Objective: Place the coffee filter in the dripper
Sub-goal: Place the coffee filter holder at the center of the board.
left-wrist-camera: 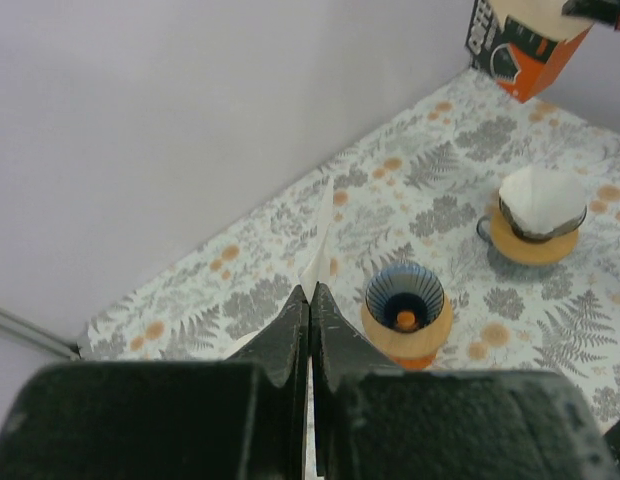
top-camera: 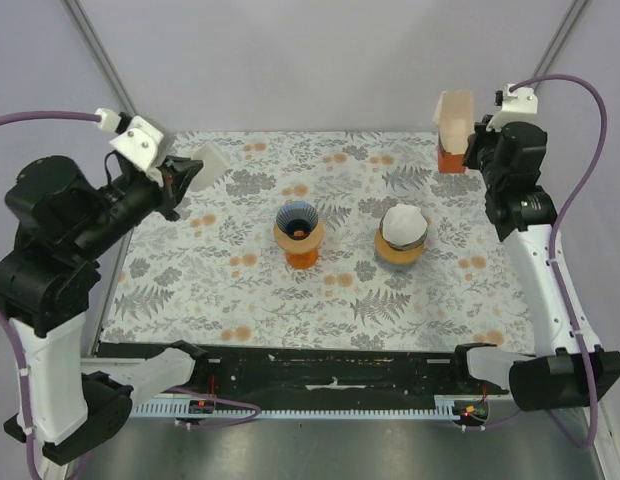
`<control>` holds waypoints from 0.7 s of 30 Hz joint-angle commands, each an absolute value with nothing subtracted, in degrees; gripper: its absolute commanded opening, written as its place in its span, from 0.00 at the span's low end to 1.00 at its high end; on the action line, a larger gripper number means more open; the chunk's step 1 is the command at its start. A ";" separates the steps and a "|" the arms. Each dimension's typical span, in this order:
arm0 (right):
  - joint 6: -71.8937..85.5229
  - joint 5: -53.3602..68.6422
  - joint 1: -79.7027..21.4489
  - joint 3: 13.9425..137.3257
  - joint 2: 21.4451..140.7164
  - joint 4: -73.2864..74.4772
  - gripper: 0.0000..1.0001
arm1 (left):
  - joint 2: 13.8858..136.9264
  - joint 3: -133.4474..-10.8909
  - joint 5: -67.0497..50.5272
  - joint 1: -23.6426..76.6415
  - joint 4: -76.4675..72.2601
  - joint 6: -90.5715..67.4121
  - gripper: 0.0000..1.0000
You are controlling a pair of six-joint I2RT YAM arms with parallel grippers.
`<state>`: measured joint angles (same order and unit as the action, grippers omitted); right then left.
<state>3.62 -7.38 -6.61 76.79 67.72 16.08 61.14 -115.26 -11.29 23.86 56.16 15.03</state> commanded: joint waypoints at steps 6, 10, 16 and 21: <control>8.87 -4.05 7.81 69.27 80.93 16.00 0.00 | 62.14 -106.36 -8.96 23.73 59.94 13.27 0.02; 9.05 -2.99 9.32 66.63 84.89 14.59 0.00 | 62.49 -104.15 -10.46 23.73 60.20 13.89 0.02; 9.14 -1.31 9.40 63.90 87.01 14.68 0.15 | 63.46 -102.48 -14.14 23.56 60.91 13.80 0.02; 8.62 -1.23 9.32 64.07 81.93 17.22 0.64 | 63.72 -102.22 -17.57 23.64 61.96 14.06 0.02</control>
